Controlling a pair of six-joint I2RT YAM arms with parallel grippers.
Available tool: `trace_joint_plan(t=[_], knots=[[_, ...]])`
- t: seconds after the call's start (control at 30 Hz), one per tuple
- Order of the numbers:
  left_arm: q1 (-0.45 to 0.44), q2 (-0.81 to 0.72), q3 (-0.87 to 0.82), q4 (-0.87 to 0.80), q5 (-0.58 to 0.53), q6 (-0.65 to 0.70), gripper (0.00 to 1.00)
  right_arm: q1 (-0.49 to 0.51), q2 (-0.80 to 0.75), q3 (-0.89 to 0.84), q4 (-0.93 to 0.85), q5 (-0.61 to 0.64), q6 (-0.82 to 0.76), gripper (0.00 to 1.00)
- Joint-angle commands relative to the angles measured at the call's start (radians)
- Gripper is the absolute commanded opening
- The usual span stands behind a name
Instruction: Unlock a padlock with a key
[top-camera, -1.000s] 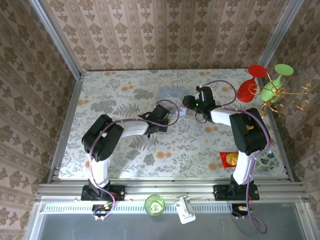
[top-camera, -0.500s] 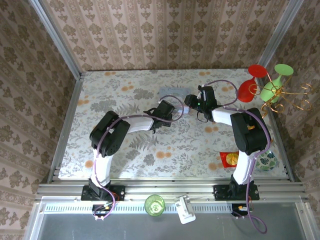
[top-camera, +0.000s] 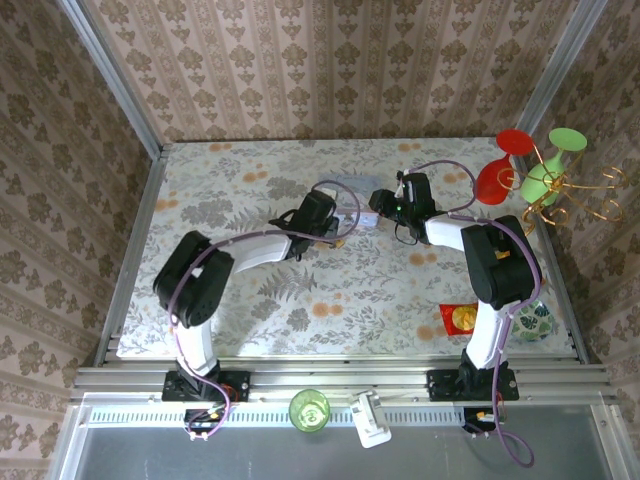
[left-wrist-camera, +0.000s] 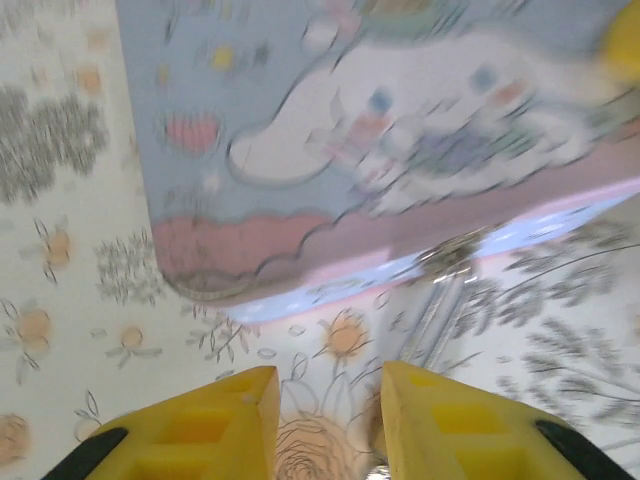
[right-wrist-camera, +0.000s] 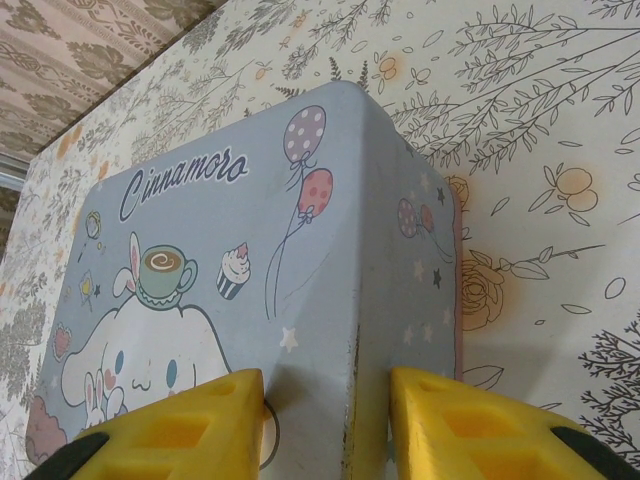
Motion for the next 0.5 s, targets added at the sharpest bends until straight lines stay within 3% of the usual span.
trace_joint_plan(t=[0.0,0.13,0.2,0.37,0.47], knots=[[-0.031,-0.033,-0.016,-0.068,0.011,0.098,0.30,-0.001,0.039,-0.032,-0.088,-0.034,-0.012,0.37],[-0.073,-0.007,-0.017,-0.062,0.065,0.107,0.22,-0.001,0.037,-0.032,-0.084,-0.037,-0.011,0.37],[-0.094,0.025,0.006,-0.069,0.061,0.096,0.22,0.000,0.038,-0.030,-0.082,-0.042,-0.010,0.37],[-0.086,0.105,0.065,-0.142,0.009,0.015,0.39,-0.002,0.039,-0.037,-0.079,-0.043,-0.011,0.37],[-0.072,0.118,0.057,-0.162,-0.022,-0.046,0.45,-0.005,0.034,-0.041,-0.077,-0.043,-0.010,0.37]])
